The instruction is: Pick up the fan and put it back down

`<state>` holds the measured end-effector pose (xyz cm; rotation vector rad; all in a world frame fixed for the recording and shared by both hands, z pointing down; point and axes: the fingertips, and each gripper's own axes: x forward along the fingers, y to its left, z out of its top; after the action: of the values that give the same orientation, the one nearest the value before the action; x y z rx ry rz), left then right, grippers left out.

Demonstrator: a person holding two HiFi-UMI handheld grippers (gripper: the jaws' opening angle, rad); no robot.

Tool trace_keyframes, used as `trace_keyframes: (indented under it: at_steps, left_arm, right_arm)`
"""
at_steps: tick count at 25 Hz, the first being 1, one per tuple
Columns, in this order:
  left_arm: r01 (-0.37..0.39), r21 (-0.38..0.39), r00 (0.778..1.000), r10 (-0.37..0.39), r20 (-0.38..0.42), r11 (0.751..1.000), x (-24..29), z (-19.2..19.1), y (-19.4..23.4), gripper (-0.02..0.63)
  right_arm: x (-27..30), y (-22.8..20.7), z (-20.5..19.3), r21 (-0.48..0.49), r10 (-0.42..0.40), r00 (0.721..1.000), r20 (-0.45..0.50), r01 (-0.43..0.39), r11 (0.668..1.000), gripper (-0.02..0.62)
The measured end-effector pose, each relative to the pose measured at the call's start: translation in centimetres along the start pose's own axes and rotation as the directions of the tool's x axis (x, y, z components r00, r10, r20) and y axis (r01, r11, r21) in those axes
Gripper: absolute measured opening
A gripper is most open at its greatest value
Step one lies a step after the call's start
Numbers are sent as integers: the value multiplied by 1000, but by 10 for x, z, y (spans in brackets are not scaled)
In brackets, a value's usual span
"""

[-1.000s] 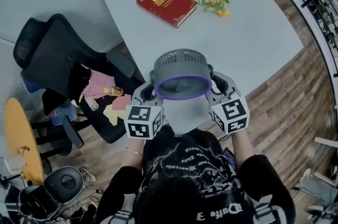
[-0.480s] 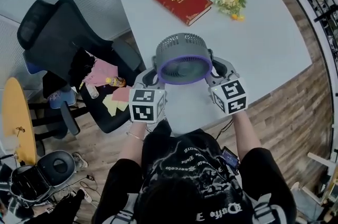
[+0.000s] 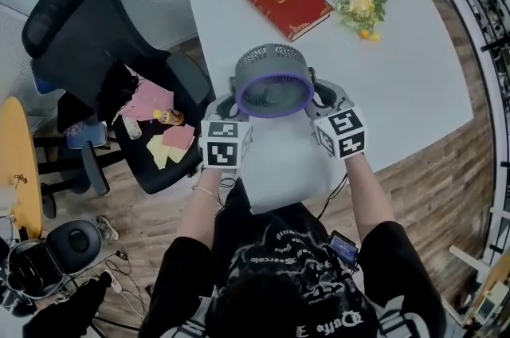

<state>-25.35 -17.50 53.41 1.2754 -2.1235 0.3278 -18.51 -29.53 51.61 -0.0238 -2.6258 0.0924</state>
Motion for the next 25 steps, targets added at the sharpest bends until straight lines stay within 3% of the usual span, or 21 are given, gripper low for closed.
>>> trace_keyframes:
  at_steps: [12, 25]
  left_arm:
    - [-41, -48, 999, 40, -13, 998, 52, -13, 15, 64]
    - [-69, 22, 998, 69, -4, 997, 79, -13, 34, 69]
  right_arm:
    - [51, -30, -24, -22, 48, 997, -52, -50, 999, 97]
    - [79, -41, -28, -64, 43, 996, -75, -48, 997, 103]
